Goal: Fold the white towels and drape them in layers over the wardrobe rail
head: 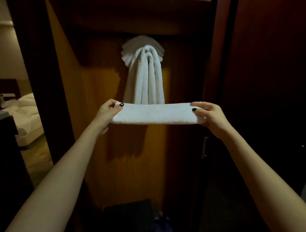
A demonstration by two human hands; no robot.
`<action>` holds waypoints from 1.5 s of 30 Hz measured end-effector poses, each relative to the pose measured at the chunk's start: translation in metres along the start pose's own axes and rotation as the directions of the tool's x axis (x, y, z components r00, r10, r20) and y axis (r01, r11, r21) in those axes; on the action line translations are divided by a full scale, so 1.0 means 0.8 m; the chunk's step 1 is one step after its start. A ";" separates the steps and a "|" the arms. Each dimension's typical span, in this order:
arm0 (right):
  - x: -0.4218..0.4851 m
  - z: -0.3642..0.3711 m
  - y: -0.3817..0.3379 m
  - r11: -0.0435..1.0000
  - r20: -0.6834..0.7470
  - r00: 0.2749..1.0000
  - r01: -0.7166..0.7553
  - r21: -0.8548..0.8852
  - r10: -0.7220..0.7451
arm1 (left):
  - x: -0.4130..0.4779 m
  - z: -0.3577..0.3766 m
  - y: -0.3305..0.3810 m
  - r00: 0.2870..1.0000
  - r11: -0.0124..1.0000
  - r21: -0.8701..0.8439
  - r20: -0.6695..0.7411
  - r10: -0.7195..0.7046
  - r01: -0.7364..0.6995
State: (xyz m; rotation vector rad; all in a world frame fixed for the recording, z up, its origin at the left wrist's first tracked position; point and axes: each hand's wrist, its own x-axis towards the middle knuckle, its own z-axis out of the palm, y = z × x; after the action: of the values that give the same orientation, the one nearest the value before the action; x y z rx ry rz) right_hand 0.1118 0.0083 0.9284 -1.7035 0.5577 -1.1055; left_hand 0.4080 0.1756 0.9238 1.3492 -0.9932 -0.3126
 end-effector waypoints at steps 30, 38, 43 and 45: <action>0.564 0.080 -0.101 0.928 0.071 0.968 0.210 0.309 -0.242 | 0.494 -0.033 0.123 0.955 0.929 -0.232 -0.136 0.262 -0.288; 0.632 0.089 -0.027 0.902 0.013 0.999 0.034 0.431 -0.045 | 0.558 0.002 0.069 0.974 0.923 -0.348 -0.205 0.097 -0.165; 0.634 0.095 0.014 0.926 0.104 0.994 -0.021 0.377 -0.020 | 0.564 -0.004 0.024 0.994 0.953 -0.301 -0.113 -0.005 -0.029; 0.628 0.099 0.025 0.905 0.132 0.991 -0.043 0.423 -0.015 | 0.558 -0.003 0.012 0.998 0.949 -0.314 -0.063 -0.025 0.004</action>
State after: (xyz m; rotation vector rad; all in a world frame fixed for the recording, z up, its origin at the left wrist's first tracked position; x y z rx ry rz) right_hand 0.4230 -0.3506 1.1100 -1.3730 0.2195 -1.0074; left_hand 0.6642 -0.1351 1.1176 1.0698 -0.8384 -0.4159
